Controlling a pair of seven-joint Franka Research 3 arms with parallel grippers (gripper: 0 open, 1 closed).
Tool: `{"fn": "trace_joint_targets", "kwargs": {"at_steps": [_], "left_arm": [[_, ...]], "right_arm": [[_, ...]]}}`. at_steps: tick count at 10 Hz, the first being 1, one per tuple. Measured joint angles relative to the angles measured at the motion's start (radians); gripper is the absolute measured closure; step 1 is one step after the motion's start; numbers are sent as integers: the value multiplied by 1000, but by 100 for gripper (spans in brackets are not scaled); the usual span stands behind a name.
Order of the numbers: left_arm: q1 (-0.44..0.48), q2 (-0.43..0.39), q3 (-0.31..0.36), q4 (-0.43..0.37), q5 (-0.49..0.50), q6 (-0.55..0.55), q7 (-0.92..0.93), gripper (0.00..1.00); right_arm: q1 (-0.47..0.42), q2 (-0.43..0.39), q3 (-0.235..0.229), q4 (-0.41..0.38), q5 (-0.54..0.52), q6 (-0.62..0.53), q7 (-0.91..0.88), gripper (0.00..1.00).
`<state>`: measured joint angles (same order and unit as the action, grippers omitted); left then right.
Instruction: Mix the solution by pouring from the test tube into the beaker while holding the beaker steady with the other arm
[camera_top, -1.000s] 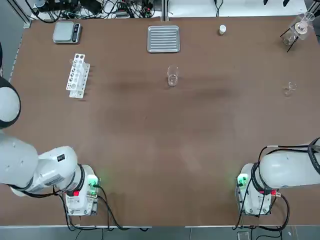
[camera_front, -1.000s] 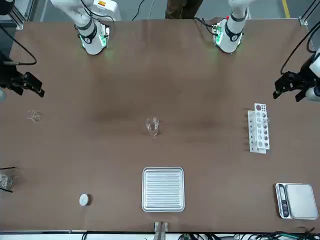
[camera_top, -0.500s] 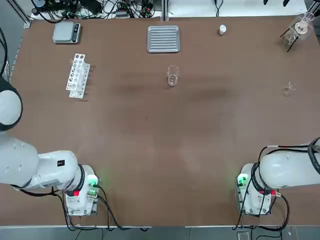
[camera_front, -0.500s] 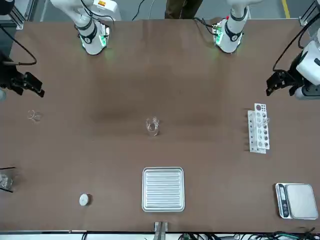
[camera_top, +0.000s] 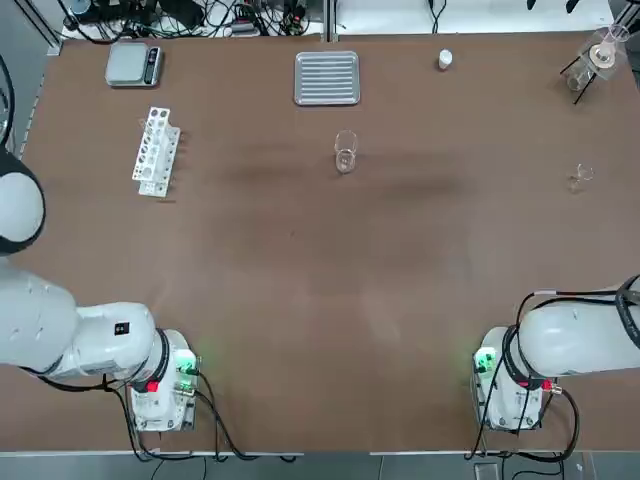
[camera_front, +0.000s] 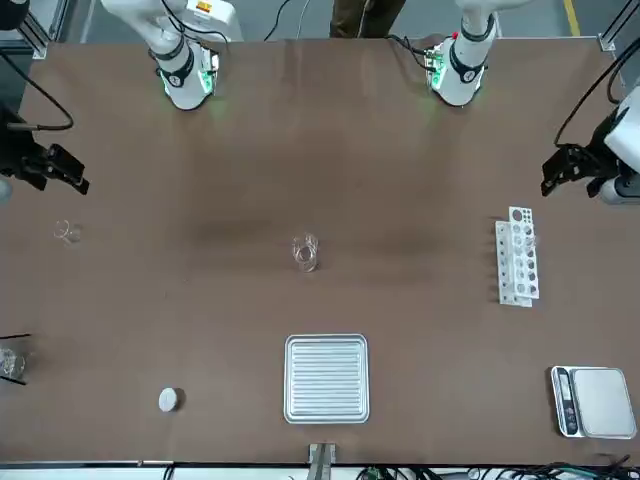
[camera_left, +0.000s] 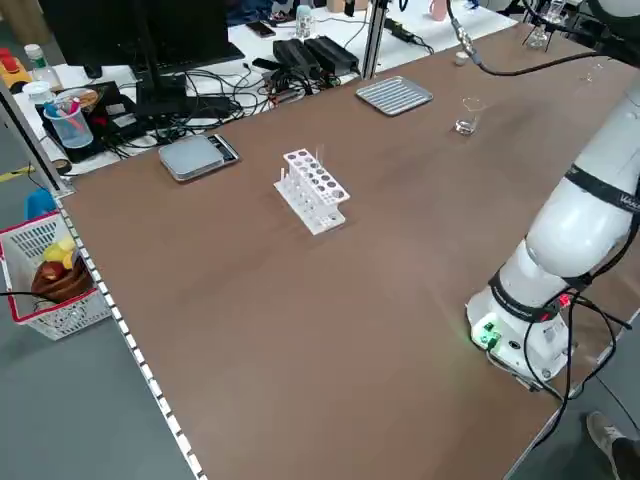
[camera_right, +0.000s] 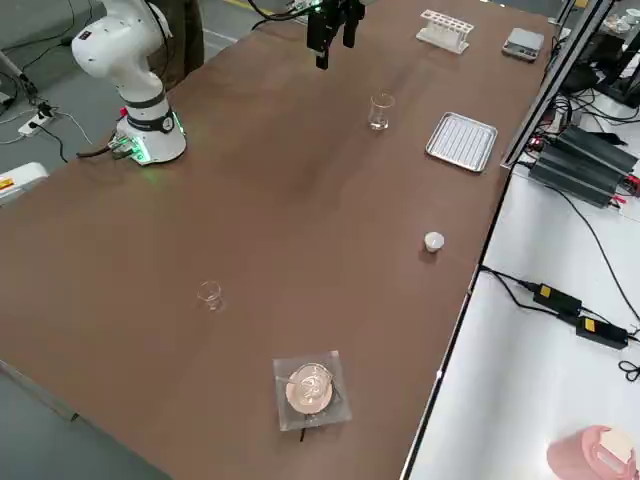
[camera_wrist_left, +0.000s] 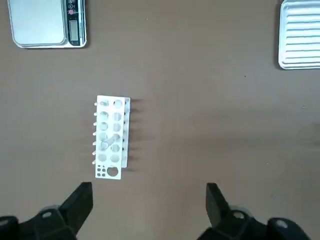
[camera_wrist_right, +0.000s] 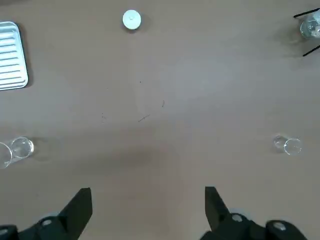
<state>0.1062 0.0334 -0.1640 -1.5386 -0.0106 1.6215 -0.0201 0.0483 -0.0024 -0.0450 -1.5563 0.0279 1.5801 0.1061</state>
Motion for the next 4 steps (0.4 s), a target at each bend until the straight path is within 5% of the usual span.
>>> {"fn": "trace_joint_targets", "kwargs": {"at_steps": [4], "left_arm": [[0,24,1,21,-1,0,0,0]], "right_arm": [[0,0,0,0,0,0,0,0]]}}
